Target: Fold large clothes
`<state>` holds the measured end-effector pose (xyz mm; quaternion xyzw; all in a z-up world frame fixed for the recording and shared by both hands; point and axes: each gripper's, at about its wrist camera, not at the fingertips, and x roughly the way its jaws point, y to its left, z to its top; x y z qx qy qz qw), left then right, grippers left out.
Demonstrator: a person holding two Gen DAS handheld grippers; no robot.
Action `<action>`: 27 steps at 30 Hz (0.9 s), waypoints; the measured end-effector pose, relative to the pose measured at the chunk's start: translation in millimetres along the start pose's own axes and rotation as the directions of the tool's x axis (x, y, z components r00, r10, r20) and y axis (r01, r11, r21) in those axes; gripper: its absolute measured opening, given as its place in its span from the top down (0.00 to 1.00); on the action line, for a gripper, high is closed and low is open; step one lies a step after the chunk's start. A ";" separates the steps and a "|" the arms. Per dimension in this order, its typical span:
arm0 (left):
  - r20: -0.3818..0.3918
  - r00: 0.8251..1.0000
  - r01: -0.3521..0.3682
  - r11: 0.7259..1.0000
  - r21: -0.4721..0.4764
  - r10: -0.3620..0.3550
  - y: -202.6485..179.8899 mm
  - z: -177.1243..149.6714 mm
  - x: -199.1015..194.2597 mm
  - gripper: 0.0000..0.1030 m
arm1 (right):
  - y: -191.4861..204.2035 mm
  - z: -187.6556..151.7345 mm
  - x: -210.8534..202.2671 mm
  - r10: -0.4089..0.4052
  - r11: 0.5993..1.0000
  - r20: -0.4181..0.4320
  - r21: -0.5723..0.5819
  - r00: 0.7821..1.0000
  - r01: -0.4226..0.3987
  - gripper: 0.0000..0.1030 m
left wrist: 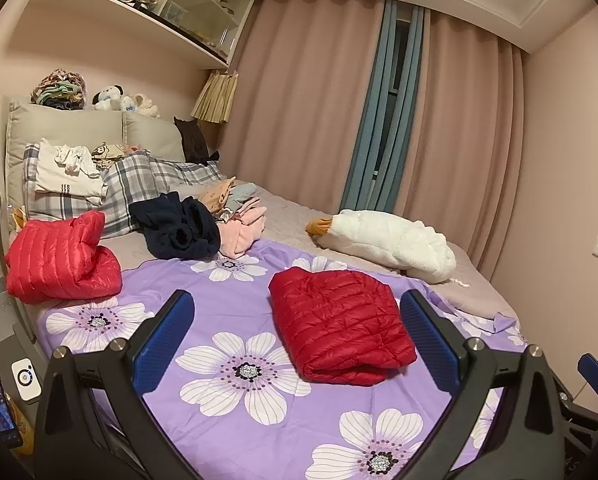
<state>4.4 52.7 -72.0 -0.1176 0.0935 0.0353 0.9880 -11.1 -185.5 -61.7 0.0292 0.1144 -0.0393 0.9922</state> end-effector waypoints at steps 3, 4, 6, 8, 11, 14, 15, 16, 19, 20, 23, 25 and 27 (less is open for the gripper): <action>-0.004 1.000 0.001 1.000 -0.002 -0.001 0.1 -0.1 0.2 0.00 | -0.5 0.4 0.7 0.001 1.000 -0.001 -0.004 1.000 -0.001 0.00; -0.005 1.000 0.000 1.000 -0.004 0.000 0.7 -0.3 0.4 0.00 | -0.5 0.3 1.3 -0.001 1.000 -0.002 -0.008 1.000 0.001 0.00; -0.009 1.000 -0.006 1.000 -0.006 0.006 0.8 -0.7 0.8 0.00 | -0.4 0.4 1.6 -0.007 1.000 -0.002 -0.015 1.000 0.007 0.00; -0.008 1.000 -0.006 1.000 -0.005 0.006 0.9 -0.6 1.0 0.00 | -0.6 0.4 1.6 -0.005 1.000 -0.002 -0.014 1.000 0.005 0.00; -0.009 1.000 -0.005 1.000 -0.005 0.005 0.7 -0.5 1.0 0.00 | -1.6 0.7 1.7 0.003 1.000 -0.003 -0.003 1.000 -0.003 0.00; -0.009 1.000 0.000 1.000 -0.005 0.000 2.3 -0.5 1.2 0.00 | -3.3 0.4 1.6 0.002 1.000 0.000 0.000 1.000 -0.002 0.00; -0.010 1.000 0.000 1.000 -0.005 0.000 2.6 -0.5 1.3 0.00 | -3.8 0.5 1.2 -0.001 1.000 0.001 -0.001 1.000 0.001 0.00; -0.013 1.000 -0.001 1.000 -0.005 0.001 3.0 -0.8 1.5 0.00 | -3.9 0.2 1.7 -0.002 1.000 0.001 -0.002 1.000 0.002 0.00; -0.019 1.000 0.000 1.000 -0.006 0.000 4.0 -1.4 2.5 0.00 | -4.3 -0.1 2.2 -0.005 1.000 -0.001 -0.004 1.000 0.005 0.00; -0.020 1.000 0.001 1.000 -0.005 -0.001 3.1 -1.5 2.5 0.00 | -4.7 0.0 2.0 -0.008 1.000 -0.001 -0.003 1.000 0.008 0.00; -0.017 1.000 0.002 1.000 -0.006 -0.002 3.1 -1.2 2.1 0.00 | -6.4 0.5 1.4 -0.014 1.000 0.000 -0.003 1.000 0.014 0.00; -0.014 1.000 0.007 1.000 -0.007 -0.007 2.5 -1.1 2.0 0.00 | -7.1 0.9 0.6 -0.016 1.000 0.003 -0.003 1.000 0.016 0.00; -0.010 1.000 0.012 1.000 -0.010 -0.012 3.3 -0.5 1.4 0.00 | -8.0 0.9 -0.1 -0.014 1.000 0.006 -0.003 1.000 0.014 0.00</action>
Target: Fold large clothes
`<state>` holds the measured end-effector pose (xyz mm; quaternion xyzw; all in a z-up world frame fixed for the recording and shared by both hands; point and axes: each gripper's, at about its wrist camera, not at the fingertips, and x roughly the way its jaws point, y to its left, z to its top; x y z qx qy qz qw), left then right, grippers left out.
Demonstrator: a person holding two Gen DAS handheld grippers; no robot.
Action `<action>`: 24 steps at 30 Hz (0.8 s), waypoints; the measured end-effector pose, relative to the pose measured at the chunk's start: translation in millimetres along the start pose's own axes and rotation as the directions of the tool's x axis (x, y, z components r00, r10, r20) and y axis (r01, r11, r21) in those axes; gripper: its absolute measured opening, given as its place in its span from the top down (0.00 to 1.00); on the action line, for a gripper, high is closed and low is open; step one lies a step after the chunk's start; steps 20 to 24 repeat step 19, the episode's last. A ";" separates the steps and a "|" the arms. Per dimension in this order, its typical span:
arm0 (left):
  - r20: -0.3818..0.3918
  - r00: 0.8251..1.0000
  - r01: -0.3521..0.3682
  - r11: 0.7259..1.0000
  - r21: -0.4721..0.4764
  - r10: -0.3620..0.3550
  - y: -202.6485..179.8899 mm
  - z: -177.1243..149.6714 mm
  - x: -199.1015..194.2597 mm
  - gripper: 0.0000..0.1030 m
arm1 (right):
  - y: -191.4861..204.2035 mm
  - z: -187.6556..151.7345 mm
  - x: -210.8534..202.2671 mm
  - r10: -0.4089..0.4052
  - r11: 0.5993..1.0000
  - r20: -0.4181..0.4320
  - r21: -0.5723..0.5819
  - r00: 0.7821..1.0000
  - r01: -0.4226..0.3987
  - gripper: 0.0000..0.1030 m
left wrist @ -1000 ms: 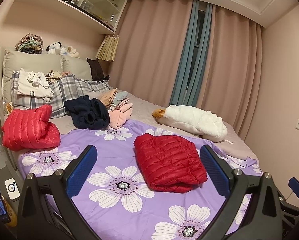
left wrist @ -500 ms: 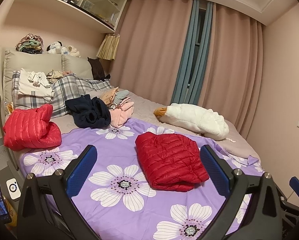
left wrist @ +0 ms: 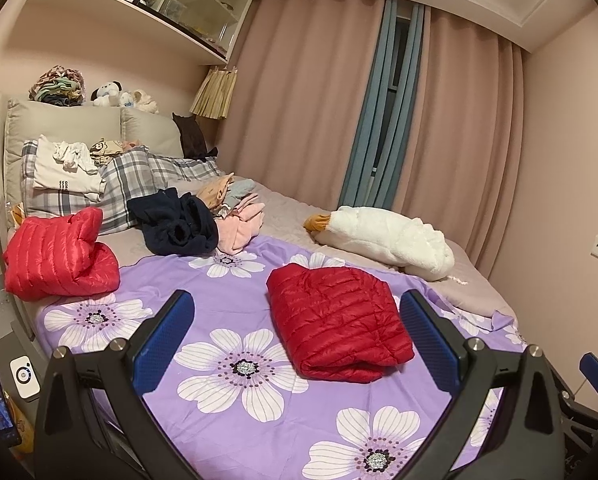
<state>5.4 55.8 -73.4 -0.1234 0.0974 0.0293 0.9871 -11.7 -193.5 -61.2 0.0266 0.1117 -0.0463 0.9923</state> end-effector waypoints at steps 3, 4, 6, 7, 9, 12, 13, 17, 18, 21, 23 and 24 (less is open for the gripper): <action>0.004 1.000 0.005 1.000 -0.001 -0.005 1.5 1.1 -0.6 0.00 | -0.1 -0.1 0.5 0.001 1.000 0.000 -0.006 1.000 -0.001 0.00; 0.006 1.000 0.004 1.000 -0.003 -0.004 2.3 1.2 -0.4 0.00 | 0.1 0.1 1.4 -0.003 1.000 -0.002 -0.009 1.000 0.003 0.00; 0.006 1.000 0.001 1.000 -0.007 -0.001 2.6 1.9 -0.5 0.00 | 0.6 0.3 1.7 -0.008 1.000 -0.003 -0.011 1.000 0.008 0.00; 0.005 1.000 -0.001 1.000 -0.008 0.001 2.9 2.1 -0.2 0.00 | 0.5 0.3 1.8 -0.009 1.000 -0.001 -0.011 1.000 0.009 0.00; 0.004 1.000 -0.001 1.000 -0.009 0.001 4.2 2.6 -0.5 0.00 | 0.2 0.8 1.5 -0.011 1.000 0.004 -0.010 1.000 0.011 0.00; 0.001 1.000 -0.001 1.000 -0.009 0.001 4.6 3.0 -0.4 0.00 | -1.4 1.6 0.2 -0.008 1.000 0.012 -0.003 1.000 0.008 0.00; 0.000 1.000 -0.001 1.000 -0.009 0.001 4.1 2.9 -0.4 0.00 | -0.9 1.4 -0.5 -0.007 1.000 0.011 -0.001 1.000 0.007 0.00; 0.003 1.000 0.000 1.000 -0.007 0.000 3.1 2.6 -0.6 0.00 | -1.5 0.6 1.8 -0.009 1.000 0.003 -0.008 1.000 0.009 0.00; 0.001 1.000 0.001 1.000 -0.003 -0.001 2.4 2.2 -0.5 0.00 | -1.5 0.2 2.7 -0.014 1.000 0.000 -0.011 1.000 0.014 0.00; 0.001 1.000 0.003 1.000 -0.001 -0.003 2.4 2.1 -0.5 0.00 | -0.8 -0.2 3.0 -0.017 1.000 -0.002 -0.014 1.000 0.017 0.00; 0.001 1.000 0.003 1.000 -0.001 -0.003 2.4 2.1 -0.5 0.00 | -0.8 -0.2 3.0 -0.017 1.000 -0.002 -0.014 1.000 0.017 0.00; 0.001 1.000 0.003 1.000 -0.001 -0.003 2.4 2.1 -0.5 0.00 | -0.8 -0.2 3.0 -0.017 1.000 -0.002 -0.014 1.000 0.017 0.00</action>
